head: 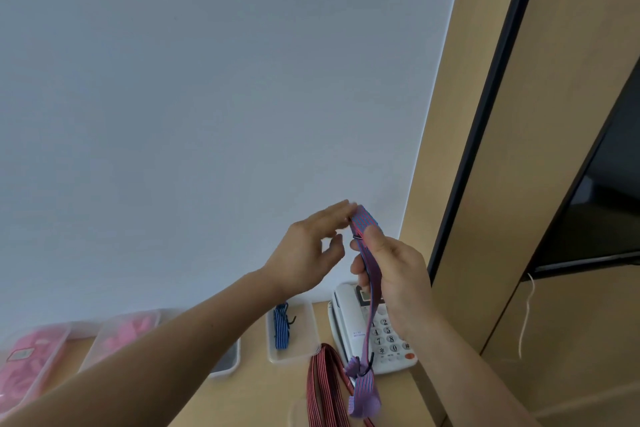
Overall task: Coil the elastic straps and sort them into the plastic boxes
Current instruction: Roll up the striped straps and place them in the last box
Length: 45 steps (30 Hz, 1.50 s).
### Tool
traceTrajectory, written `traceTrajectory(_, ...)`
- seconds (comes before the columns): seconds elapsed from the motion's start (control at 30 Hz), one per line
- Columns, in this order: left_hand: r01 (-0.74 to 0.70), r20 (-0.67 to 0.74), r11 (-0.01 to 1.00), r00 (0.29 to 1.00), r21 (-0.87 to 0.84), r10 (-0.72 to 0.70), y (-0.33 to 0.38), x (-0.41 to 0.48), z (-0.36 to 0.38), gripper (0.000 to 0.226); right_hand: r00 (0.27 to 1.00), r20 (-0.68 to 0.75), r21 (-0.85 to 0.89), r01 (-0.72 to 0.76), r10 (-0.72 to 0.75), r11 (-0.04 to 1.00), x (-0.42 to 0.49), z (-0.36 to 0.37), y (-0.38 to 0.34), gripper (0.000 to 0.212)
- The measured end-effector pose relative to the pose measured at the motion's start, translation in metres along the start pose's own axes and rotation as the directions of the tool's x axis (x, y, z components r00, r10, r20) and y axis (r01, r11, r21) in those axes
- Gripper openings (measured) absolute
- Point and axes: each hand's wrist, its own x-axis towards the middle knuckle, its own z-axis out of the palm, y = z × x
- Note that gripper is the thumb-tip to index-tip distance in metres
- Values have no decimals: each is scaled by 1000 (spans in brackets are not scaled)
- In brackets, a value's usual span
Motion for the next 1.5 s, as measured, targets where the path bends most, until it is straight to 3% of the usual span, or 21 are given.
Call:
traceTrajectory(0.03, 232, 73, 943, 973, -240, -220, 5, 2, -1, 54, 1000, -3, -17, 25, -25, 1000, 0, 0, 1, 48)
traceTrajectory(0.07, 428, 182, 796, 903, -428, -388, 11, 5, -3, 49, 999, -6, -40, 46, -46, 998, 0, 0, 2, 42)
traceTrajectory(0.1, 546, 290, 647, 836, -532, -467, 13, 9, -4, 43, 998, -8, -64, 64, -65, 996, 0, 0, 4, 34)
traceTrajectory(0.13, 596, 372, 584, 802, -551, -467, 16, 11, -7, 43, 997, -5, -86, 81, -82, 993, 0, 0, 5, 27)
traceTrajectory(0.2, 582, 434, 602, 812, -547, -390, 21, 12, -10, 45, 994, -1, -113, 107, -108, 988, 1, -1, 8, 22)
traceTrajectory(0.33, 547, 322, 571, 832, -612, -452, 24, 15, -12, 42, 997, -20, -118, 74, -77, 990, 3, -1, 11, 29)
traceTrajectory(0.4, 502, 269, 603, 858, -620, -439, 24, 17, -11, 33, 999, -18, -123, 33, -35, 992, 4, -2, 13, 34)
traceTrajectory(0.57, 314, 88, 856, 948, -411, -306, 18, 19, -13, 31, 999, 32, -78, -15, 17, 997, -4, -5, 14, 44)
traceTrajectory(0.7, 72, 54, 997, 996, -16, -72, 11, 9, -10, 38, 1000, 19, 6, -20, 19, 1000, -4, -4, 7, 55)
traceTrajectory(0.83, -271, 45, 910, 962, 315, 271, 7, 0, -2, 34, 998, 9, 30, -66, 65, 997, -2, -4, 6, 76)
traceTrajectory(0.93, -482, 76, 751, 859, 452, 506, -1, 1, -1, 35, 996, 22, 3, -92, 92, 996, -2, -4, 6, 75)
traceTrajectory(0.97, -497, 82, 734, 849, 462, 523, -4, 1, -1, 37, 996, 26, 2, -87, 86, 996, -2, -4, 7, 72)
traceTrajectory(1.03, -339, 13, 873, 934, 351, 358, -6, -1, -1, 50, 998, 43, 23, -40, 39, 999, -3, -4, 8, 68)
traceTrajectory(1.07, -133, 1, 973, 991, 188, 135, -3, -1, -1, 57, 999, 49, 39, -11, 9, 999, -3, -4, 8, 63)
traceTrajectory(1.1, 153, 56, 987, 987, -43, -151, 2, 0, -2, 61, 998, 56, 49, 17, -19, 999, -3, -5, 7, 59)
traceTrajectory(1.13, 430, 185, 863, 901, -265, -392, 8, 4, -5, 62, 997, 64, 48, 38, -41, 998, -3, -5, 6, 56)
traceTrajectory(1.17, 611, 324, 677, 791, -410, -518, 12, 7, -8, 62, 996, 73, 34, 56, -58, 998, -2, -4, 5, 52)
traceTrajectory(1.2, 695, 441, 553, 719, -460, -537, 15, 9, -11, 62, 994, 81, 10, 70, -71, 997, -1, -3, 5, 45)
traceTrajectory(1.27, 685, 534, 542, 724, -486, -437, 22, 11, -13, 52, 991, 100, -39, 93, -89, 995, -1, -2, 6, 37)
traceTrajectory(1.33, 615, 485, 550, 787, -566, -381, 29, 10, -11, 35, 991, 104, -46, 91, -86, 995, -1, -3, 8, 37)
traceTrajectory(1.5, 559, 356, 462, 816, -689, -456, 33, 16, -8, 27, 990, 138, -159, 63, -41, 985, -2, -17, 19, 43)
